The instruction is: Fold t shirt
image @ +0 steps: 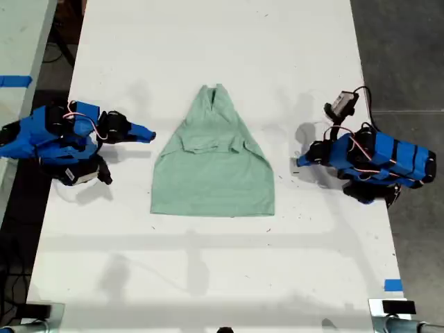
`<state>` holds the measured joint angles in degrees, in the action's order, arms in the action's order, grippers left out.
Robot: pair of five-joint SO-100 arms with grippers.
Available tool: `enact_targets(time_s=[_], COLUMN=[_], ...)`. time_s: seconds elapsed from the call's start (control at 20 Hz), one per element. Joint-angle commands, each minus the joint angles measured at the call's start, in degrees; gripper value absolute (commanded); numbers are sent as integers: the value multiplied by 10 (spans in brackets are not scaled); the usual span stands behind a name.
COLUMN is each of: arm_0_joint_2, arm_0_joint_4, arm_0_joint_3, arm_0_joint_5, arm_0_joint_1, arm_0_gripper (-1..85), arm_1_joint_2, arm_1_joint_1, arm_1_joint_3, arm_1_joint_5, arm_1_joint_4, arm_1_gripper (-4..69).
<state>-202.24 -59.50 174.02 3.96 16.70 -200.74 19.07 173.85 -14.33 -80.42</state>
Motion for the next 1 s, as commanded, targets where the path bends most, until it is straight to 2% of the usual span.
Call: enact_targets(time_s=[0.0,0.15,0.25,0.95], arm_0_joint_2=[-42,-43,-42,-42], arm_0_joint_4=[15,-17,-15,-15], arm_0_joint_3=[97,98,100,100], arm_0_joint_5=[-60,-82,-76,-78], arm_0_joint_1=[-21,-3,24,24], arm_0_gripper=[109,111,115,115], arm_1_joint_2=[-6,-6,-6,-6], arm_1_joint_1=[1,0,1,-1], arm_1_joint_3=[17,17,17,17], arm_1_joint_5=[4,5,4,5], arm_1_joint_4=[-2,-2,-2,-2], arm_1_gripper=[5,5,5,5])
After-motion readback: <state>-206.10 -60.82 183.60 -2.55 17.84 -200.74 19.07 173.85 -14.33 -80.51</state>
